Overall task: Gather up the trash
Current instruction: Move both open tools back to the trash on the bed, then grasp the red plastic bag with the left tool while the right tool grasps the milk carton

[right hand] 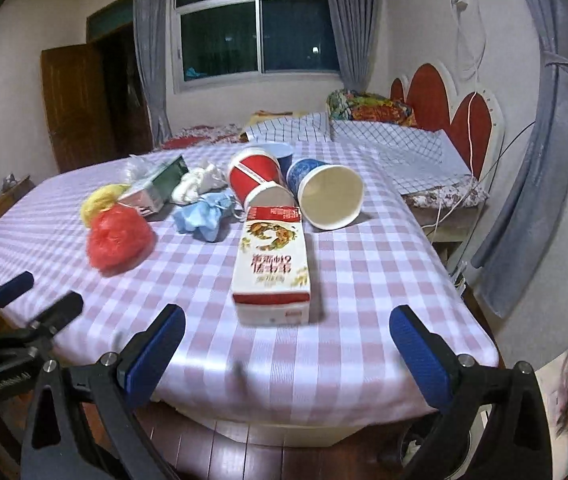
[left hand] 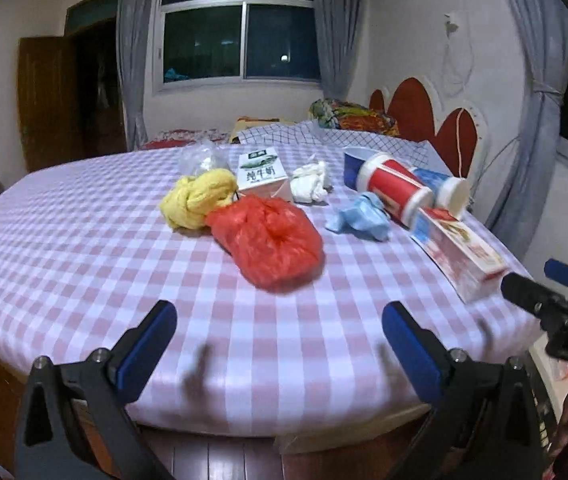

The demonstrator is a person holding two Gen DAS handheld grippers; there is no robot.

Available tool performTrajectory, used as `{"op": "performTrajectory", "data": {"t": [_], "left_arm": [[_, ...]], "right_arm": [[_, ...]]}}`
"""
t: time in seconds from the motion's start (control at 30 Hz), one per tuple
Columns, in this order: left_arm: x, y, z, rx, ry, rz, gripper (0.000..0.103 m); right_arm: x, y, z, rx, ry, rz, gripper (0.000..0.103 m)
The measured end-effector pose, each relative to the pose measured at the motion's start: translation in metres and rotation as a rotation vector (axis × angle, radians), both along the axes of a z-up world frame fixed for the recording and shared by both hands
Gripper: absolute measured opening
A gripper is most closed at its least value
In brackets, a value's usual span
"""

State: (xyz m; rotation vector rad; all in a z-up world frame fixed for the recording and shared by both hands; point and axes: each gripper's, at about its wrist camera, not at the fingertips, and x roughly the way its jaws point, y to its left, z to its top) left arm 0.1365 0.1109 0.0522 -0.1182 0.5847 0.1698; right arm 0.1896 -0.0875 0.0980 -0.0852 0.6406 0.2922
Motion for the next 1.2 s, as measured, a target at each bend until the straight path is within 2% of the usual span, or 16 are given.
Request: {"op": "performTrajectory", "data": {"t": [0.2,0.33,0.5,0.63,0.67,0.7,0.73,0.83,0.97,1.2], "left_arm": [[0.032,0.010,-0.002,-0.017,0.014,0.021,0.102],[0.047,0.012,-0.002,-0.017,0.020,0.021,0.101],[0.070,0.016,-0.008,-0.010,0.071,0.021,0.095],[0.077,0.022,-0.014,-0.024,0.104,0.025,0.082],[0.077,0.023,-0.015,-0.023,0.105,0.023,0.073],[0.076,0.022,-0.016,-0.015,0.106,0.021,0.070],[0.075,0.021,-0.016,0.000,0.104,0.024,0.063],[0.070,0.017,-0.014,0.000,0.087,0.014,0.044],[0.053,0.017,-0.007,-0.002,0.049,0.009,0.037],[0.011,0.009,0.005,0.006,-0.005,-0.022,0.035]], "right_arm": [[0.036,0.010,-0.011,-0.025,0.033,-0.010,0.103],[0.050,0.013,-0.017,-0.025,0.052,-0.001,0.088],[0.060,0.015,-0.023,-0.019,0.064,-0.001,0.087],[0.057,0.017,-0.027,-0.026,0.071,0.008,0.073],[0.056,0.017,-0.028,-0.030,0.069,0.009,0.070],[0.055,0.017,-0.028,-0.033,0.066,0.010,0.067],[0.053,0.016,-0.029,-0.031,0.066,0.014,0.057],[0.050,0.015,-0.027,-0.032,0.062,0.015,0.055],[0.038,0.012,-0.022,-0.030,0.042,0.021,0.055],[0.015,0.003,-0.011,-0.019,0.010,0.021,0.054]]}}
